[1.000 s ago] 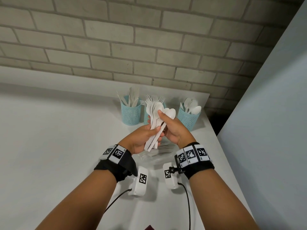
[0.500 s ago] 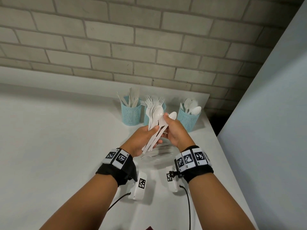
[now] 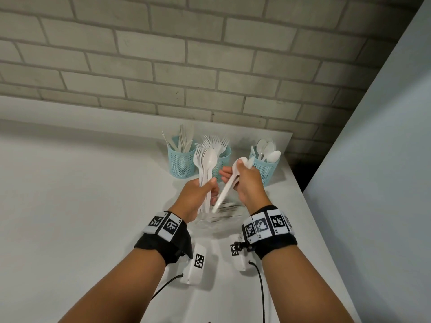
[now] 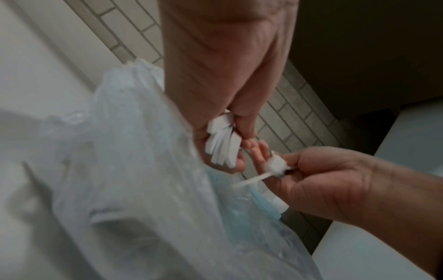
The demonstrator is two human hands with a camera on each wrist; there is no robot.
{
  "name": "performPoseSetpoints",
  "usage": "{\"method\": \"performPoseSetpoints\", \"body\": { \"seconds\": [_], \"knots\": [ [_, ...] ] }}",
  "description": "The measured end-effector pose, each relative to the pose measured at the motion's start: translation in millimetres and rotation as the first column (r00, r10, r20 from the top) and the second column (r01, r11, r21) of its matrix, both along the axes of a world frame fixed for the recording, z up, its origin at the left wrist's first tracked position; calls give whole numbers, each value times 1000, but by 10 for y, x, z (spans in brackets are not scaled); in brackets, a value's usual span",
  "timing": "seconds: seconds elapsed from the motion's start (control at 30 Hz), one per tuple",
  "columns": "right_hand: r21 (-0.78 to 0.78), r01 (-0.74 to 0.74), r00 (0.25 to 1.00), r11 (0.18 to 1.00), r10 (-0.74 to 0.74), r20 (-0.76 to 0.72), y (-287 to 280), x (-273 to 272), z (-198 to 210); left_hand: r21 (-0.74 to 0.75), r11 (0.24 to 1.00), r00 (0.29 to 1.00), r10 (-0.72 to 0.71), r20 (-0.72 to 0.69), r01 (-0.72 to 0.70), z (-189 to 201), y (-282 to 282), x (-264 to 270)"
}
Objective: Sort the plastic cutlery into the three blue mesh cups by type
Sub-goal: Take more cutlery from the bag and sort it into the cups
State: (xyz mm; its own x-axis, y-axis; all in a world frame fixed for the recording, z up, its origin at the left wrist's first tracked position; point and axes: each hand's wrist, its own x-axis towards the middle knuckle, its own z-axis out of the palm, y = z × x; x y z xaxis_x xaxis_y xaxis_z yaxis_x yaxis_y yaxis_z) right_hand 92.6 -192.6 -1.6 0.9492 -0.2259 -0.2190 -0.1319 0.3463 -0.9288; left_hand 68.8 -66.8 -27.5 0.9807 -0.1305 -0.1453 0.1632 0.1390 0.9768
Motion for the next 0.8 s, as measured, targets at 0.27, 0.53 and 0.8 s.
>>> {"method": "performPoseSetpoints", "body": {
  "seconds": [0.27,0.53,0.8],
  "knots": [
    [-99,-47,999,994,47,-7,-48,21,11,72,988,990,-137,-44,140,65,-25,-14],
    [-269,-25,1000,963,26,-1,-46,85,-103,75,985,986,-152,-61,157,112,-66,7],
    [-602,222,975,767,-178,132,-224,377,-19,174,976,992,-125,-35,129,145,-226,88]
  ]
}}
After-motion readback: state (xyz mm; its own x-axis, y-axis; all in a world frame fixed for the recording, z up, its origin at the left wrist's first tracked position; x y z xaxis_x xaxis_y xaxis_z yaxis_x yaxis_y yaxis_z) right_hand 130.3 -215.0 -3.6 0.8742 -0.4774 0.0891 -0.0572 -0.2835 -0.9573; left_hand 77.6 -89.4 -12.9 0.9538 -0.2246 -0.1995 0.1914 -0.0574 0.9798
